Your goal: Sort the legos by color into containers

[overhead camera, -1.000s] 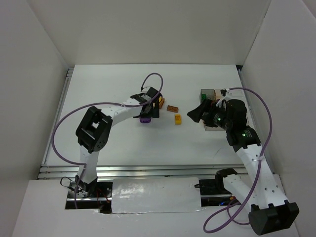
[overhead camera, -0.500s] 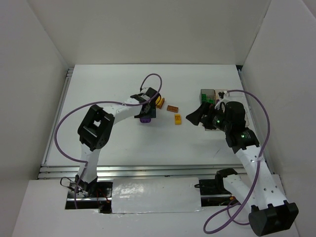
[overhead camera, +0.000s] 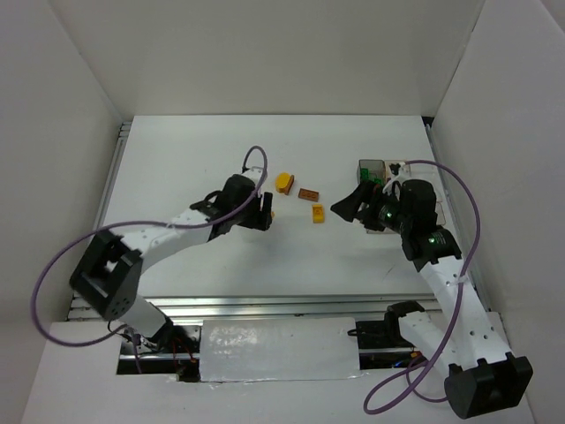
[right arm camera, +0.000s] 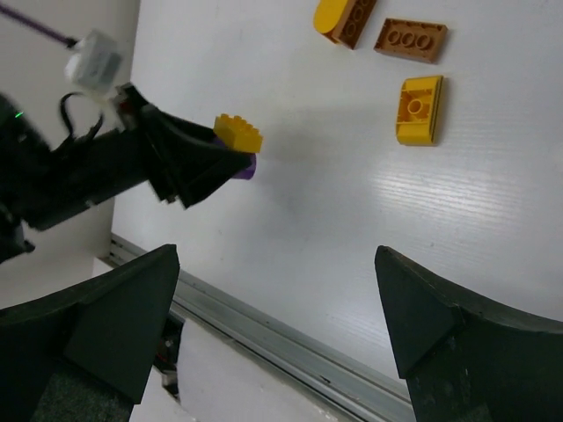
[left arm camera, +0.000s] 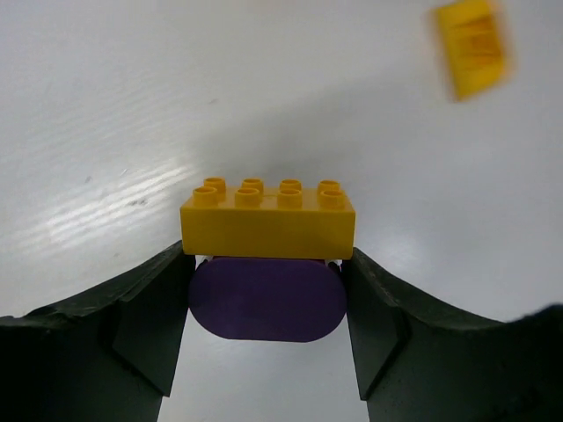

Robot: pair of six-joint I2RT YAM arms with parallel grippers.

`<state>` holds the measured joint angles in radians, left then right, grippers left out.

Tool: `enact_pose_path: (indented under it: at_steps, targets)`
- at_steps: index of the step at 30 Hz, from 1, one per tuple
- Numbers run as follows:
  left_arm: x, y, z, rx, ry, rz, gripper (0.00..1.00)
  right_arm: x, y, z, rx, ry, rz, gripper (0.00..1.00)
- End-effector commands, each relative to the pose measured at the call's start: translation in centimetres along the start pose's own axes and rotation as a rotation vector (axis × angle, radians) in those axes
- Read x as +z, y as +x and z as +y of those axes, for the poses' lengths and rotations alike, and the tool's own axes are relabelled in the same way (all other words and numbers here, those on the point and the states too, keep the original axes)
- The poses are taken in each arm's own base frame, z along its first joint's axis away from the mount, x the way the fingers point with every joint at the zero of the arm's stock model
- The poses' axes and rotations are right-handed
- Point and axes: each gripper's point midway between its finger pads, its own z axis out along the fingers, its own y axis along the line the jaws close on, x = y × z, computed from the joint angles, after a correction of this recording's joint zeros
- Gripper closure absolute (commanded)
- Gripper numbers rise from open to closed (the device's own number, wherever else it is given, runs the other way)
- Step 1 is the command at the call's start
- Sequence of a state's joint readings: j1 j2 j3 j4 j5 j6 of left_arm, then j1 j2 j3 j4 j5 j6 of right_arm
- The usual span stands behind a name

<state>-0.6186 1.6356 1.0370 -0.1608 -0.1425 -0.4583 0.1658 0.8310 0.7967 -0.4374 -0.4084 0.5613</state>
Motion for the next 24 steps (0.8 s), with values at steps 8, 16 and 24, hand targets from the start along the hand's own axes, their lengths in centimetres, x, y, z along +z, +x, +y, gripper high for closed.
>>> enact_pose_path:
  at_steps: [8,16,24]
  targets:
    - [-15.6,-3.5,-14.0,0.489,0.689,-0.456,1.0,1.3,2.4,6.6,0.018,-0.178,0.144,0.01]
    - [-19.3,-1.6,-18.4,0.706,0.753,-0.416,1.0,0.2,6.0,8.7,0.005,-0.273,0.233,0.06]
    - [-19.5,-1.0,-18.7,0.746,0.718,-0.41,1.0,-1.0,9.7,9.2,0.002,-0.34,0.337,0.44]
